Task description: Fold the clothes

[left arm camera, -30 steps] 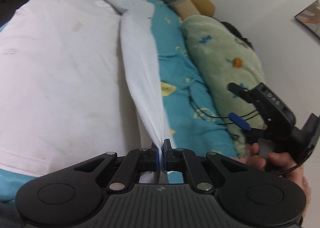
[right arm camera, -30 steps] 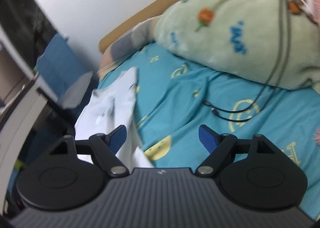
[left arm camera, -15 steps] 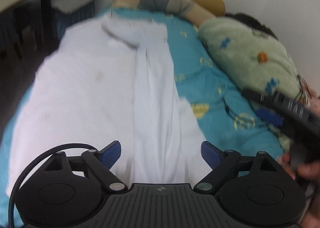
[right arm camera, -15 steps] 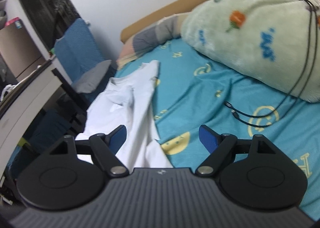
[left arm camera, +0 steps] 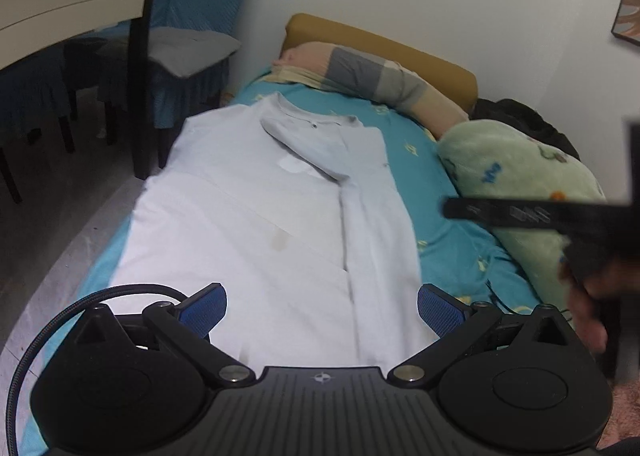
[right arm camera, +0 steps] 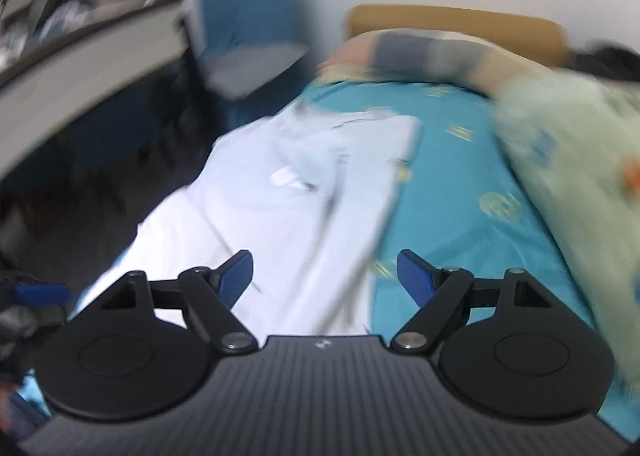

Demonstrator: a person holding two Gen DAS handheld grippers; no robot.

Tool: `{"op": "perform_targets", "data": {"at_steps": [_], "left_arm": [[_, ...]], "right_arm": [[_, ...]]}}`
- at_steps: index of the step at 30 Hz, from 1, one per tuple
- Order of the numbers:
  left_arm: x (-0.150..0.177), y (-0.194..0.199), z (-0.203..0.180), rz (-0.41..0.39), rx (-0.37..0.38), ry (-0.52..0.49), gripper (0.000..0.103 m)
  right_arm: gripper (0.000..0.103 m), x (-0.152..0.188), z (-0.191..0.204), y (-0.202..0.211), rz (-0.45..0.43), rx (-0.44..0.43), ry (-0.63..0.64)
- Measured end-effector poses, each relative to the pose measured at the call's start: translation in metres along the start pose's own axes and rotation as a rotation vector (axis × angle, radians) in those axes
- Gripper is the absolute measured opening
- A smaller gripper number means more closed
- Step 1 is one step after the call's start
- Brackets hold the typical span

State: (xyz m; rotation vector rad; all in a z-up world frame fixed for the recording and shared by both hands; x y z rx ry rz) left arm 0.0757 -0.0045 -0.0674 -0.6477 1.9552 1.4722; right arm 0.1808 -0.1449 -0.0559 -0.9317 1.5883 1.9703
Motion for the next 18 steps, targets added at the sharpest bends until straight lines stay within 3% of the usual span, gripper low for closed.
{"op": "perform_targets", "data": {"at_steps": [5,9,13,18], "left_arm": [[-0.009,-0.001,0.040,-0.021,-0.026,0.035,0.103],[-0.008,-0.012,0.092,-0.014,-0.070,0.160,0.103],[-0.004,-0.028,0.145,-0.014,-0.156,0.284,0.103],[-0.003,-0.051,0.194,-0.022,-0.259,0.377,0.103]], "right_arm": [[0.080,-0.054,0.095,-0.106,0.161,-0.057,0.231],[0.080,-0.073,0.185,-0.208,0.252,-0.117,0.392],[0.080,-0.064,0.263,-0.301,0.355,-0.138,0.557],[0.080,-0.017,0.336,-0.380,0.509,-0.164,0.799]]}}
Point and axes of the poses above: each gripper's, at about its wrist camera, not at the fingertips, and y roughly against the way its jaws point, z to its left, x to its underside, the point moved 9 cm from there along -y, roughly the way its jaws point, and after that the axes turned 4 degrees about -y, right-handed, at the moved point
